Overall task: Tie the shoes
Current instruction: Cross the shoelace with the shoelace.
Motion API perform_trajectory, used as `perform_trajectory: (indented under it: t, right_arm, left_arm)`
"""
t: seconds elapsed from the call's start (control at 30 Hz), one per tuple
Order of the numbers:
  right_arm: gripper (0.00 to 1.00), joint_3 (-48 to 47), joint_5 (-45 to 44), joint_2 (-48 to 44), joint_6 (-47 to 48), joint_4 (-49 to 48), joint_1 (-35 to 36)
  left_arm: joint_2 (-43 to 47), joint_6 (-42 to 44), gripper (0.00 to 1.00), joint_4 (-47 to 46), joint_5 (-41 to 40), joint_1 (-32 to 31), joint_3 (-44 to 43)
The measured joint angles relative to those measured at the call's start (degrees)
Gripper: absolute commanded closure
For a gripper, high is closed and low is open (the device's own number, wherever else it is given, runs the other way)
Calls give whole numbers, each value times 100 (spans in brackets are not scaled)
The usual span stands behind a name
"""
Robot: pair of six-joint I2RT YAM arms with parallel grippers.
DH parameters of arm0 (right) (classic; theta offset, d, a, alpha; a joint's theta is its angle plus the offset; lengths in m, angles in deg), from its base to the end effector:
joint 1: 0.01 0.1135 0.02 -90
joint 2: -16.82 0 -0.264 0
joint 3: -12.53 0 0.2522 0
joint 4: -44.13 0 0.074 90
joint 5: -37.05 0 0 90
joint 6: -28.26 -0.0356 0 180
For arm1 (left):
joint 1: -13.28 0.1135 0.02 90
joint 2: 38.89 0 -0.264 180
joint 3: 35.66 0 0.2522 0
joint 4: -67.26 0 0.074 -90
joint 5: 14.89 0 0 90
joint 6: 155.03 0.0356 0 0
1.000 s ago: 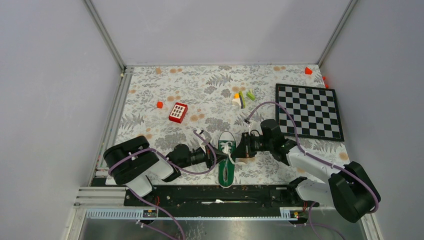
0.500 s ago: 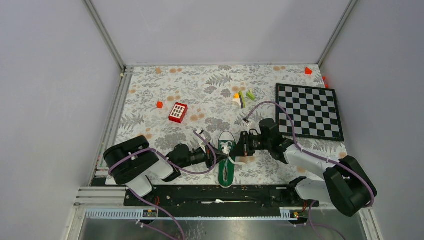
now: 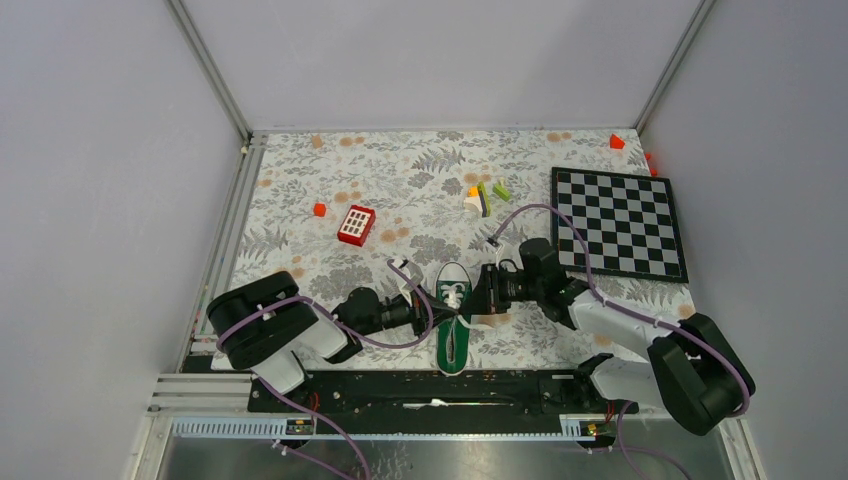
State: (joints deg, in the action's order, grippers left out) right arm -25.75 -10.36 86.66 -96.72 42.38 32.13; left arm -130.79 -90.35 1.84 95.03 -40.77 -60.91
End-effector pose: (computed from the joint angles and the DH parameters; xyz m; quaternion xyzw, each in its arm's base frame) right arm 0.1827 0.1432 0.1795 -0.1621 0.8104 0.5201 0.2156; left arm 0.1288 -0.1983 0.1435 0.2918 0.6519 -0.5351 0.4512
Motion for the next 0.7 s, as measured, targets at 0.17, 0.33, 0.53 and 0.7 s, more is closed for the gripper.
perform_trajectory:
  t: [0.17, 0.33, 0.53, 0.7]
  right_arm:
    - [63, 0, -44, -299, 90, 326, 0]
    - [57, -7, -37, -645, 323, 708, -7]
    - [53, -7, 13, -811, 525, 1062, -81]
    - [45, -7, 46, -861, 605, 1099, -179]
  left_arm:
    - [-7, 2, 100, -4, 81, 11, -17]
    - [-35, 76, 100, -2, 256, 24, -57]
    - [-57, 409, 100, -2, 404, 31, -70]
    - [-63, 669, 100, -2, 525, 42, -70]
